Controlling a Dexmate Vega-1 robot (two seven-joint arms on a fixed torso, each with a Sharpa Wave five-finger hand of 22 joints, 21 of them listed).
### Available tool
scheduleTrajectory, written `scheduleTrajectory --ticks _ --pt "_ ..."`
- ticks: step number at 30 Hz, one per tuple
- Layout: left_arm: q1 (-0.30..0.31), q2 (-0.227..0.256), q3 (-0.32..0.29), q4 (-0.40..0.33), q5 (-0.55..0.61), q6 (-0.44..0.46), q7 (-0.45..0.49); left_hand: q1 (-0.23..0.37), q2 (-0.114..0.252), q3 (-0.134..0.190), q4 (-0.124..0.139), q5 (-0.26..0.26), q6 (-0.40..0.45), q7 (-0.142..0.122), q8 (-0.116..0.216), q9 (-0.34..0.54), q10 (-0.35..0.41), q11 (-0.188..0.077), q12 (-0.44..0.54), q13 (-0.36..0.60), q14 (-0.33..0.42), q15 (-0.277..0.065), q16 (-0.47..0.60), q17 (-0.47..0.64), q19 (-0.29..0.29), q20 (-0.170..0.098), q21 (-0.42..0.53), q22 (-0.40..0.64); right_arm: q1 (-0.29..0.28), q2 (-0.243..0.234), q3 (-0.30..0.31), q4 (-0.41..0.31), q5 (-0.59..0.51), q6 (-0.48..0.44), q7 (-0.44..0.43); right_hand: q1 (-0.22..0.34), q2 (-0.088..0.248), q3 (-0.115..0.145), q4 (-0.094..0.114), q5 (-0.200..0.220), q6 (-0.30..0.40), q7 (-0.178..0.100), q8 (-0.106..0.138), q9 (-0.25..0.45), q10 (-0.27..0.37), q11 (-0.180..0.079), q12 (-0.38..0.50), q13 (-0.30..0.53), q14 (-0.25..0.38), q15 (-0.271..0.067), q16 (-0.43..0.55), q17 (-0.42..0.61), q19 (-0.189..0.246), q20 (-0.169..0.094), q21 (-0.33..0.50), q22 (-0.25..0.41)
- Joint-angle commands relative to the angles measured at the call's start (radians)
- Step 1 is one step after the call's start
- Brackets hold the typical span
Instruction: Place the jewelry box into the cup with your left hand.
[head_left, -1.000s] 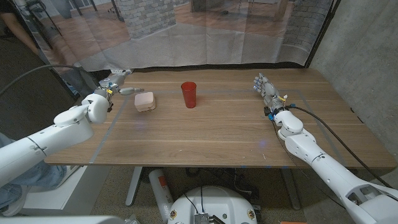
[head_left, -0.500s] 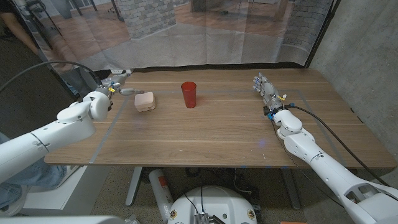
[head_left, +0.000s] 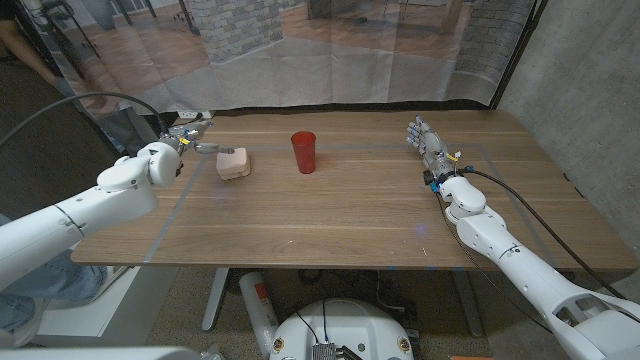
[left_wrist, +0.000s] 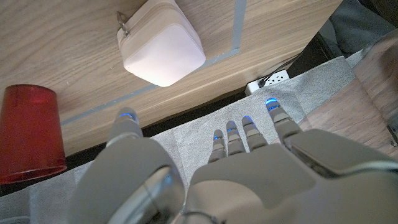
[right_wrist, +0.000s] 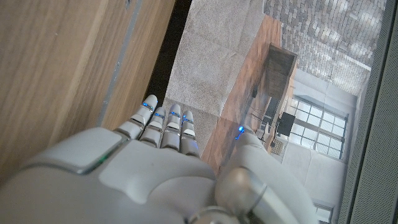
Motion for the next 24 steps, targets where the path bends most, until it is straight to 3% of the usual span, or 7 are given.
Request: scheduleTrajectory --ticks 1,24 --pt "-0.060 -0.022 0.048 0.027 0.033 0.005 -0.075 0.000 -0.001 -0.012 -0.003 -0.003 -0.010 -0.008 -0.004 0.003 -0.010 0.010 -0.002 0.005 -0.001 0.012 0.005 0.004 -0.007 0.017 -0.003 0.004 -0.008 -0.002 0.003 -0.010 0.000 0.002 -0.006 0.000 0.005 0.004 -0.005 -0.001 0.008 -0.001 -0.003 0.003 0.005 -0.001 -0.005 0.004 0.005 0.001 0.000 0.003 0.007 -0.001 -0.003 0.002" --pt "-0.139 -0.064 0.117 0.095 0.103 -0.017 -0.176 -0.003 0.003 -0.042 -0.009 -0.005 -0.034 -0.018 -0.011 0.003 -0.027 0.019 -0.007 0.005 -0.010 0.026 0.001 0.003 -0.013 0.032 -0.010 0.005 0.001 0.003 -0.001 -0.010 -0.008 0.000 -0.014 -0.001 0.006 0.003 -0.007 -0.001 0.008 -0.004 -0.003 0.003 0.005 -0.001 -0.006 0.004 0.007 0.001 0.000 0.003 0.009 0.001 -0.011 0.002"
